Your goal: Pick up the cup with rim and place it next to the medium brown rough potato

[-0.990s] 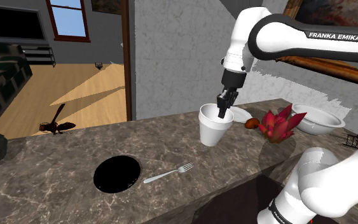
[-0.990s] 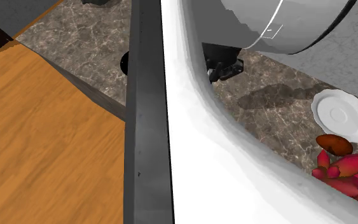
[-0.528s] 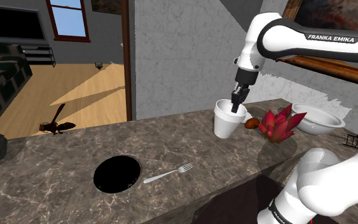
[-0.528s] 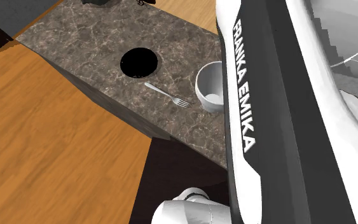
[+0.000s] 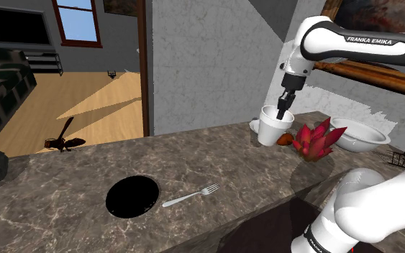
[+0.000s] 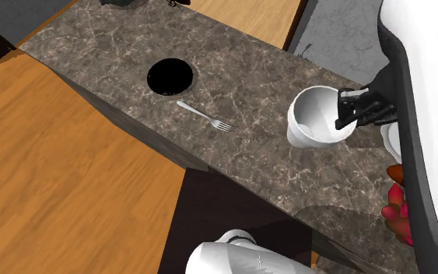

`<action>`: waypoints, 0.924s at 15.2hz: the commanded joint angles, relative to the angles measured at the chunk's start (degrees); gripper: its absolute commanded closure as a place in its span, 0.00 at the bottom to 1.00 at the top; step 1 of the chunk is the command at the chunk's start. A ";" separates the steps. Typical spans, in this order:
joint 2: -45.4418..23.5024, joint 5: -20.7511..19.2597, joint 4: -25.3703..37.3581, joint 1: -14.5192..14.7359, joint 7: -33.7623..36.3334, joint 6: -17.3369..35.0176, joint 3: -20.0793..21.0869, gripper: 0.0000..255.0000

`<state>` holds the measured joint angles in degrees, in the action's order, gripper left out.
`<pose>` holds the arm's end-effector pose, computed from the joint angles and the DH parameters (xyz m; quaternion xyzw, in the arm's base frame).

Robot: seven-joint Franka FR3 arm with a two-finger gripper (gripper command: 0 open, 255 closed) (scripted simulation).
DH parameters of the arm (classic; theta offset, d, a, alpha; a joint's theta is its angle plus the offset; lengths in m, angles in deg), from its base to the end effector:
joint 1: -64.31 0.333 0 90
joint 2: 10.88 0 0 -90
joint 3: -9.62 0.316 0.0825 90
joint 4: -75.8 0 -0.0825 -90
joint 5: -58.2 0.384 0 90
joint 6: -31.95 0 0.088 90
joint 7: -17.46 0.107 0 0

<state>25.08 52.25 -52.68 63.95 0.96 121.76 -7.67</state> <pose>0.3318 -0.1425 0.5788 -0.9985 -0.0221 0.0234 0.0436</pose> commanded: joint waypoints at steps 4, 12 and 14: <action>-3.09 -3.07 3.28 -1.65 -7.43 0.26 -6.32 1.00; -9.04 -5.06 8.07 -2.73 -16.55 2.12 -14.37 1.00; -8.91 -5.25 6.45 -2.84 -16.52 3.62 -14.58 1.00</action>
<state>16.18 47.10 -45.69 61.16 -15.44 124.78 -22.09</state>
